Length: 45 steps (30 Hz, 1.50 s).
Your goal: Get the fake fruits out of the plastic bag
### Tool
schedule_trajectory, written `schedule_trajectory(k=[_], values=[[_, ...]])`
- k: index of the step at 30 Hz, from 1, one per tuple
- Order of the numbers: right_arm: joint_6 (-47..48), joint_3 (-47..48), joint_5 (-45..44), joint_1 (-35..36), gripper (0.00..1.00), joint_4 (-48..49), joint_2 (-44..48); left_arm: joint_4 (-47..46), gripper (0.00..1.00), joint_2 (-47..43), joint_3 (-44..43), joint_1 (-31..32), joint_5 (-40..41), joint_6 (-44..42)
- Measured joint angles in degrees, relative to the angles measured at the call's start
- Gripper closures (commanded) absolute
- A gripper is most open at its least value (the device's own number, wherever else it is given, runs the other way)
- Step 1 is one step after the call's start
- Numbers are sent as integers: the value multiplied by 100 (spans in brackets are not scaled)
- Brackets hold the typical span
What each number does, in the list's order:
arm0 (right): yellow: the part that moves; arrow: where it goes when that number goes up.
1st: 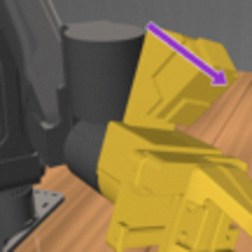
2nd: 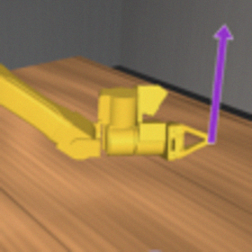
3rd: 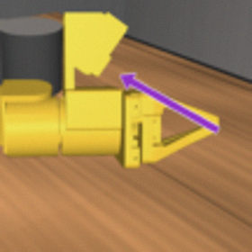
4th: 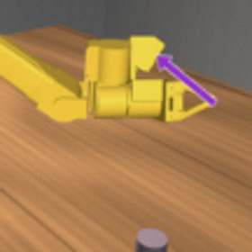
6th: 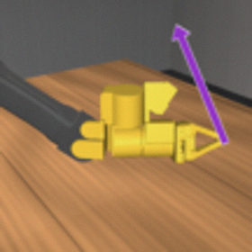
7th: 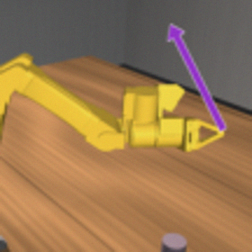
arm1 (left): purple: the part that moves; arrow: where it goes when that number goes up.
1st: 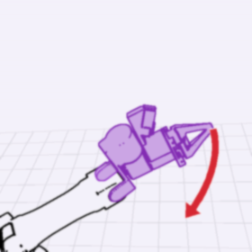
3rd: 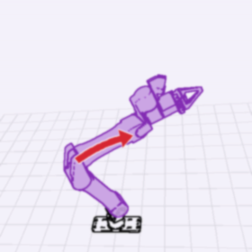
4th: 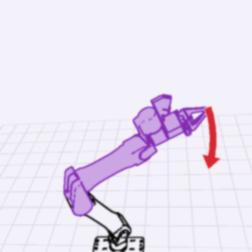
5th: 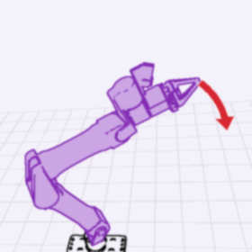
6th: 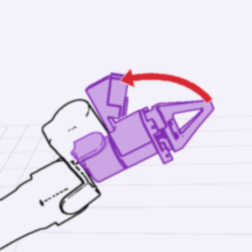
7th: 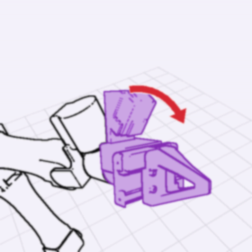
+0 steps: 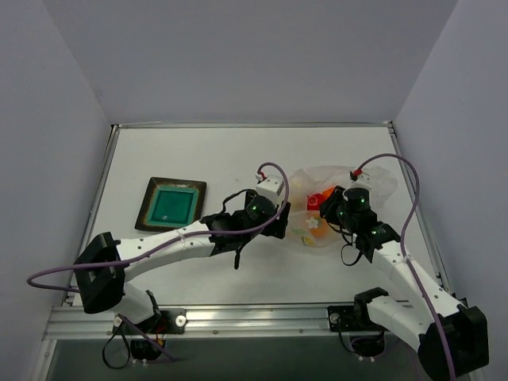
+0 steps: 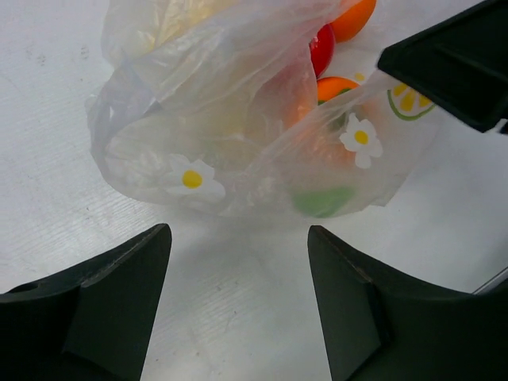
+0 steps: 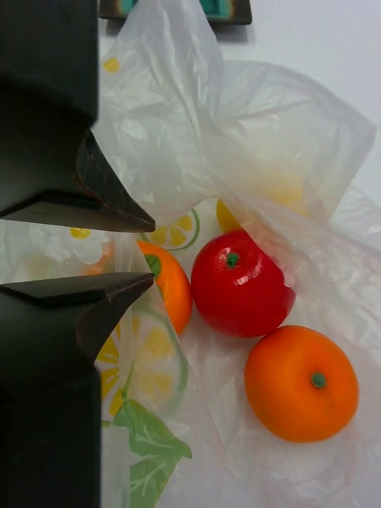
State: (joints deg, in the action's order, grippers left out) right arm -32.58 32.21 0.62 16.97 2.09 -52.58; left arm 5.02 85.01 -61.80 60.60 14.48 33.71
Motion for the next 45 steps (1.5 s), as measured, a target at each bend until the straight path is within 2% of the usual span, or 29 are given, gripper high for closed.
schedule_trajectory(k=[2,3,9,14,16,19,22,23,24,25,26,27,28,29,34,37,45], values=[[46,0,-63,103,96,39,-260,306,33,20,-256,116,52,-76],[59,0,-114,118,98,44,-332,573,34,83,-531,201,125,-138],[-2,-133,-420,118,99,155,-31,949,34,492,-1749,669,592,-358],[-221,-616,-422,118,97,328,256,1067,34,1228,-2531,575,732,-413],[-289,-820,-424,118,97,317,297,1110,37,1670,-2844,459,745,-439],[-345,-1032,-431,118,96,210,560,1207,49,2234,-3067,330,726,-474],[-356,-1036,-481,118,92,212,789,1384,51,2588,-3082,249,704,-527],[-365,-1036,-492,118,87,214,813,1473,50,2671,-3117,234,699,-540],[-382,-1036,-496,118,83,221,811,1541,43,2752,-3178,216,697,-555],[-396,-1036,-505,118,77,221,793,1569,39,2824,-3244,197,695,-588],[-415,-1036,-514,118,68,219,769,1585,35,2881,-3305,186,695,-605],[-444,-1036,-520,118,64,219,758,1582,32,2924,-3353,168,691,-623],[-446,-1036,-527,118,59,216,758,1576,30,2953,-3397,146,684,-638],[-459,-1036,-533,118,49,219,767,1565,29,2964,-3423,116,671,-645],[-492,-1012,-551,118,28,195,839,1373,26,2964,-3429,-79,525,-662],[-518,-962,-605,118,26,195,846,1255,26,2966,-3429,-170,481,-662],[-647,-525,-1119,118,28,203,271,573,27,2924,-3082,-380,212,-612]])
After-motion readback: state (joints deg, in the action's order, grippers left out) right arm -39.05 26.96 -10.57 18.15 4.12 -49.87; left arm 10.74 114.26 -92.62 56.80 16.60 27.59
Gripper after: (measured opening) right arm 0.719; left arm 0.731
